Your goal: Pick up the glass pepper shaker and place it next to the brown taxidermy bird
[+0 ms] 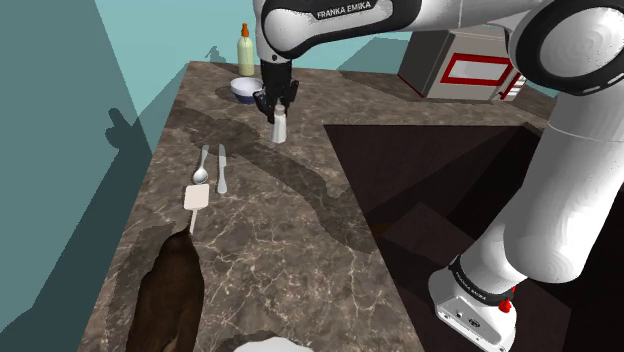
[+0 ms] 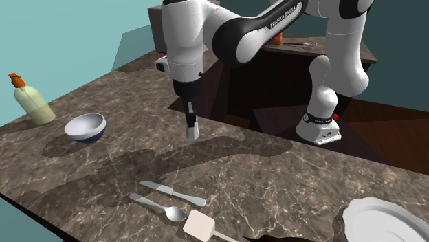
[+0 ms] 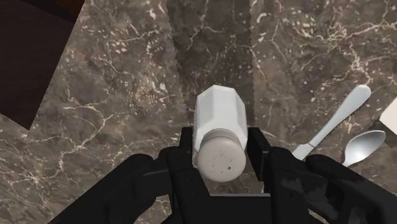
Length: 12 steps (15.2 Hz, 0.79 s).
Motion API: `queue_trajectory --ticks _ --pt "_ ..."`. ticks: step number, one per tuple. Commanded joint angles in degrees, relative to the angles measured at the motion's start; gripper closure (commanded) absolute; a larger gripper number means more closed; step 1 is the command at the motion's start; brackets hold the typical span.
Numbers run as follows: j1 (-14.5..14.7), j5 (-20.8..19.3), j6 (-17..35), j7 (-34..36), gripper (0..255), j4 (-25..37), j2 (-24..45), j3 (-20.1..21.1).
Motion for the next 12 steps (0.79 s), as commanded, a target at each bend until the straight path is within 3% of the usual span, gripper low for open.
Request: queue_trajectory --ticks 1,12 --pt "0.1 0.1 -1.6 -0.1 255 1.3 -0.2 0.1" --pt "0.4 0.5 -9.8 -1.0 255 9.3 -0.6 0.3"
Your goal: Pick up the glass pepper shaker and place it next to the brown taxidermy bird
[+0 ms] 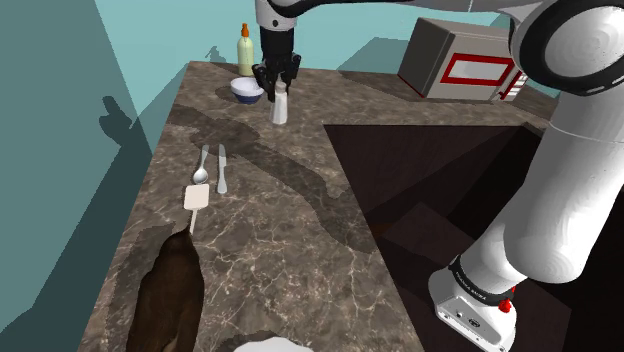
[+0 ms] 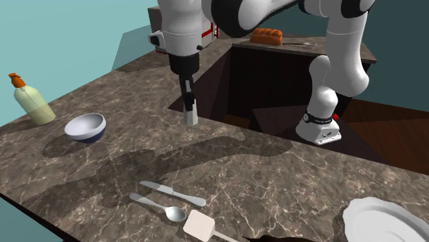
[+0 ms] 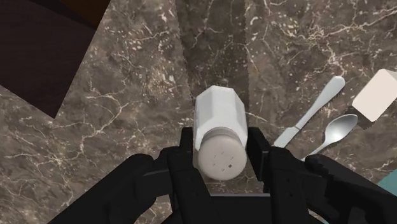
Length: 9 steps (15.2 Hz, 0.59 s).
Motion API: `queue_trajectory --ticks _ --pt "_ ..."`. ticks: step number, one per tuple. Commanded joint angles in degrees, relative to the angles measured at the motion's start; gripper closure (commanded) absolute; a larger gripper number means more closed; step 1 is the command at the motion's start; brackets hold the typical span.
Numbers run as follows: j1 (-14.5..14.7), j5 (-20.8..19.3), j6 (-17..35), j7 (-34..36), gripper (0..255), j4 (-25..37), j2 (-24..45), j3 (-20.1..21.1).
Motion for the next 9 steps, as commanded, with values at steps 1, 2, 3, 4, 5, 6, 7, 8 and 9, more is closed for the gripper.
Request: queue_trajectory --ticks 1,2,3,4,5,6,7,8,9 --pt "0.1 0.0 -1.3 -0.1 255 1.3 0.0 0.1" --pt "0.1 0.0 -1.5 -0.1 255 1.5 0.0 0.1" --pt "0.5 0.3 -0.9 0.8 255 -0.9 -1.7 0.4" --pt "0.9 0.5 -0.3 1.7 255 -3.1 -3.3 0.8" --pt "1.3 0.7 0.1 2.6 255 -5.2 -4.9 1.2" --pt "1.7 1.0 0.5 3.5 255 -7.2 -6.4 1.6" --pt "2.2 1.3 0.9 4.4 255 -9.1 -7.8 2.0" --pt "2.6 1.6 1.2 5.3 255 -10.9 -9.2 2.4" --pt "3.1 1.8 1.5 6.2 255 -12.6 -10.6 2.9"
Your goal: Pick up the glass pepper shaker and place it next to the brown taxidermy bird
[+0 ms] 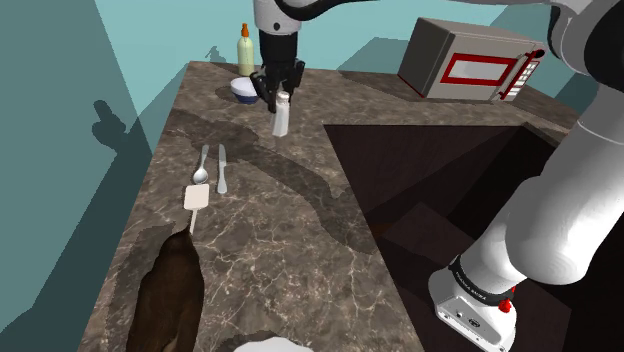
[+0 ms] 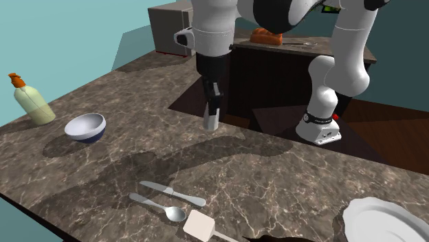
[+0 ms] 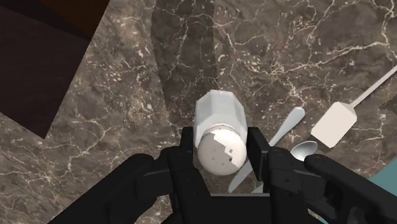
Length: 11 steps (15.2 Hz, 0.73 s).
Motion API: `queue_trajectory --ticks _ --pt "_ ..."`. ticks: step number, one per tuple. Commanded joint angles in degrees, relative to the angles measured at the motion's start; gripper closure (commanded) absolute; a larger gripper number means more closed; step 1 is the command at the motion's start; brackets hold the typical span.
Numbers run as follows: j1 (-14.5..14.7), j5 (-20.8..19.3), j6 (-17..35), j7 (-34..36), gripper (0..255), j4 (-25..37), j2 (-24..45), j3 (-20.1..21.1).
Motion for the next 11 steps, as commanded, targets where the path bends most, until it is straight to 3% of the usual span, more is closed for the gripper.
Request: queue_trajectory --ticks 1,11 --pt "0.9 0.6 0.8 1.9 255 -3.8 -2.9 0.9" --pt "6.3 4.2 1.5 11.8 255 -15.3 -13.3 6.3"
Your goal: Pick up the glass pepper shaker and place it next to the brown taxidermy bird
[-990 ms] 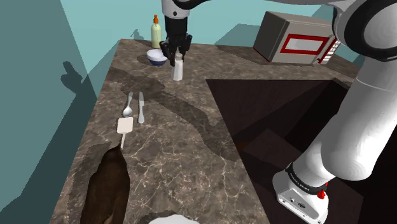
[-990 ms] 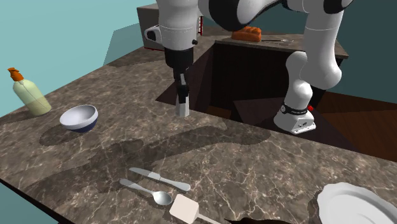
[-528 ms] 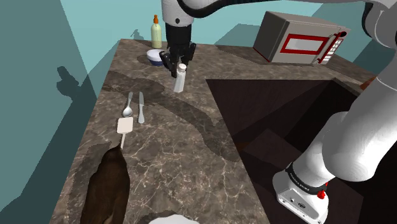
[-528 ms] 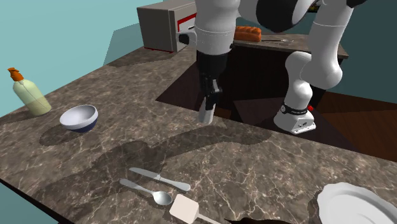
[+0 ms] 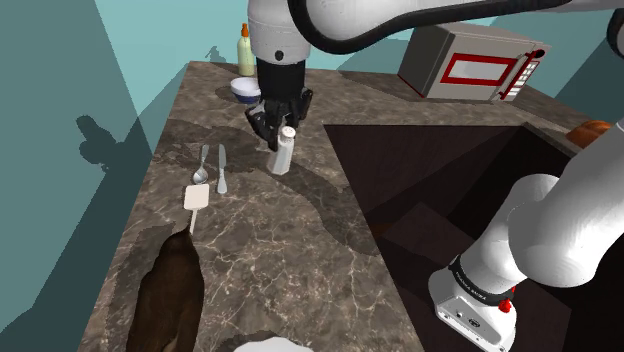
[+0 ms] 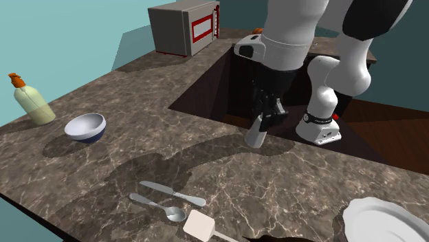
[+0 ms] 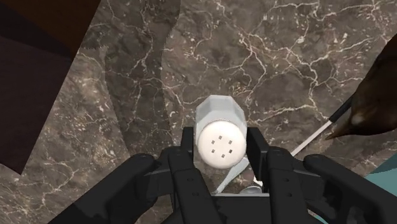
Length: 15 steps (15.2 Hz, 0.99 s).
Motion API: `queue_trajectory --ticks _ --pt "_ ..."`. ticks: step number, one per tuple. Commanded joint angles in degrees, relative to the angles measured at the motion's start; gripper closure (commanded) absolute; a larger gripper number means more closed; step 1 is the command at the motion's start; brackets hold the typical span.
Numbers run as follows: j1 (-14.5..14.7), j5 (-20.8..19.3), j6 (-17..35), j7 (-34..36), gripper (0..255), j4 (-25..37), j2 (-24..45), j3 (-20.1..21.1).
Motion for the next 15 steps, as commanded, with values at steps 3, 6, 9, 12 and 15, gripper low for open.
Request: queue_trajectory --ticks 3,6,9,12,15 --pt "2.2 1.7 -0.4 4.1 255 -3.4 -3.7 2.4" --pt "4.0 2.9 -0.7 7.5 255 -4.8 -5.4 4.4" --pt "5.7 4.0 -1.1 11.1 255 -5.7 -6.7 6.7" --pt "7.5 5.0 -1.6 14.9 255 -6.0 -7.4 9.1" --pt "9.2 5.8 -2.1 18.9 255 -5.7 -7.5 11.6"
